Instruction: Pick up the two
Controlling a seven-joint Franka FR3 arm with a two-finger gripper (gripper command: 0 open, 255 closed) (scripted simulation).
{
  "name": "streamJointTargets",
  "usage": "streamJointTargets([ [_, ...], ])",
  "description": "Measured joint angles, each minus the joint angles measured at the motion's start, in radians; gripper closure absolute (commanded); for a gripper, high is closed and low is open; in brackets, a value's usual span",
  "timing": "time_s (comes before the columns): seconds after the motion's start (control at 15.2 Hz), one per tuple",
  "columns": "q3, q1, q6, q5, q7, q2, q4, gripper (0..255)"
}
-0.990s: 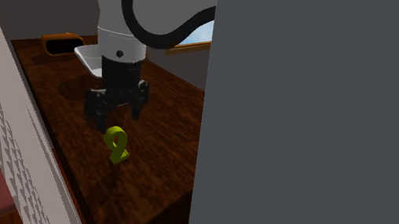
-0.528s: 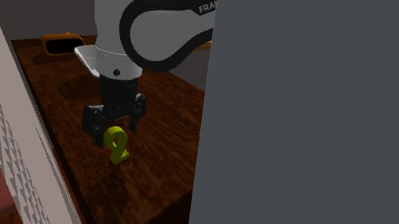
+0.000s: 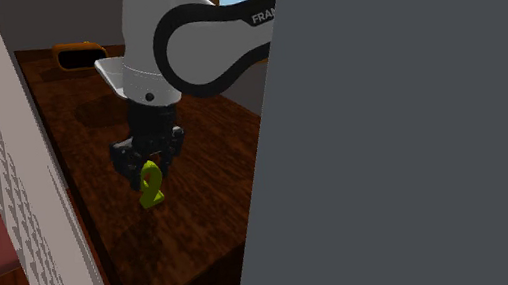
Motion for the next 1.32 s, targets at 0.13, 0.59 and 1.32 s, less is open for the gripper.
streamJointTargets([
  [0.13,0.000,0.000,0.000,0.000,0.000,0.000,0.000,255],
  [0.59,0.002,0.000,-0.050,0.004,0.001,-0.009,0.040,255],
  [1.32,0.004,-0.004,-0.184,0.017,0.001,-0.039,0.147,255],
])
